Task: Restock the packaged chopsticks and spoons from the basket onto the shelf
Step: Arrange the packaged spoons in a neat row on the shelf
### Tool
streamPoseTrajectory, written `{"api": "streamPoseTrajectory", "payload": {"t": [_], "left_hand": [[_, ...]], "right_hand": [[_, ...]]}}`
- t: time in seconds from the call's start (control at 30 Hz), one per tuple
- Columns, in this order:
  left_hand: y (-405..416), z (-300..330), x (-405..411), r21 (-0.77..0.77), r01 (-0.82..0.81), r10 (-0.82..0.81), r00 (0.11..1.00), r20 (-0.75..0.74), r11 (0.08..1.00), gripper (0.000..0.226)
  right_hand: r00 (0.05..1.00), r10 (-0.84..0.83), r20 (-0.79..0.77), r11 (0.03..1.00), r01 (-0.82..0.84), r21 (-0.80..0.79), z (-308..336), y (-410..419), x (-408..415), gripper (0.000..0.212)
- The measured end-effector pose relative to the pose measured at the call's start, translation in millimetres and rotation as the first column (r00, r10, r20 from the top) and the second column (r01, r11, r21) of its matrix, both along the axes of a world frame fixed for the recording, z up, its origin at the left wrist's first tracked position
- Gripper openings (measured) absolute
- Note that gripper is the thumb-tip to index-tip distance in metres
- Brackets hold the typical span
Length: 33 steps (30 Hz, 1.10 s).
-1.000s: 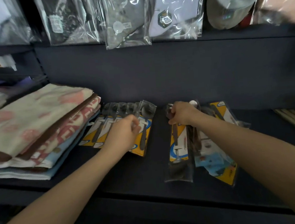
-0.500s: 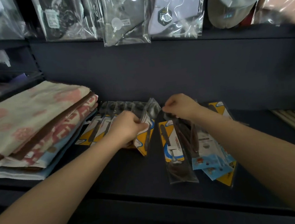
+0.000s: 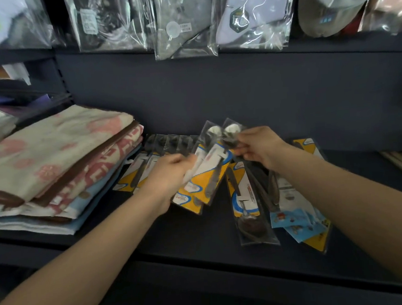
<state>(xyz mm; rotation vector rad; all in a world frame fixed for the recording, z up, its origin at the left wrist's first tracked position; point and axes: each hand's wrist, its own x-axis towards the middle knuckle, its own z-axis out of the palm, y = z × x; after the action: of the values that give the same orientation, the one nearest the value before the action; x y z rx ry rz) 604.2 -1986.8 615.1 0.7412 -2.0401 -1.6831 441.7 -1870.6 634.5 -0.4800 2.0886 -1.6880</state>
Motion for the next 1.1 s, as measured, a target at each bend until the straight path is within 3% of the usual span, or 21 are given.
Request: {"api": "streamPoseTrajectory", "payload": {"t": [0.1,0.2,0.4,0.57,0.63,0.73,0.8,1.1], "left_hand": [[-9.8,0.3,2.4,-0.293,-0.082,0.107,0.992,0.068,0.953,0.027],[-11.7,2.5,-7.5,-0.55,-0.004,0.125,0.975,0.182,0.835,0.021],[-2.1,-1.6,-39.0,-0.718,0.153,0.145,0.931,0.335,0.679,0.034],[-7.3,-4.2,-39.5,-0.864,0.287,0.216,0.891,0.399,0.413,0.037],[-14.6,-3.8,-31.9,-0.867,0.387,0.154,0.88,0.448,0.314,0.047],[-22.6,-5.6,-18.4,-0.769,0.558,-0.033,0.815,0.578,0.311,0.058],[-21.9,-9.7,-14.4,-0.71,0.648,-0.055,0.748,0.661,0.276,0.064],[-15.4,-14.7,-24.9,-0.72,0.654,-0.067,0.749,0.659,0.232,0.064]], "right_hand": [[0.992,-0.111,0.059,0.993,0.113,-0.024,-4.7,10.7,-11.5,0.023],[0.995,-0.087,0.058,0.996,0.087,0.001,-4.4,10.2,-14.9,0.028],[0.996,-0.043,-0.081,0.992,0.053,0.116,-7.6,-2.5,-12.1,0.029],[0.994,-0.024,-0.105,0.991,0.038,0.13,-8.6,0.8,-11.8,0.017],[0.994,-0.025,-0.105,0.992,0.037,0.12,-9.1,1.8,-14.2,0.026],[0.995,-0.013,-0.1,0.992,0.025,0.12,-7.9,2.0,-13.5,0.029],[0.994,0.01,-0.11,0.992,0.004,0.125,-6.8,0.1,-10.5,0.028],[0.984,0.058,-0.169,0.99,-0.035,0.138,-1.2,-3.2,-1.7,0.026]]}}
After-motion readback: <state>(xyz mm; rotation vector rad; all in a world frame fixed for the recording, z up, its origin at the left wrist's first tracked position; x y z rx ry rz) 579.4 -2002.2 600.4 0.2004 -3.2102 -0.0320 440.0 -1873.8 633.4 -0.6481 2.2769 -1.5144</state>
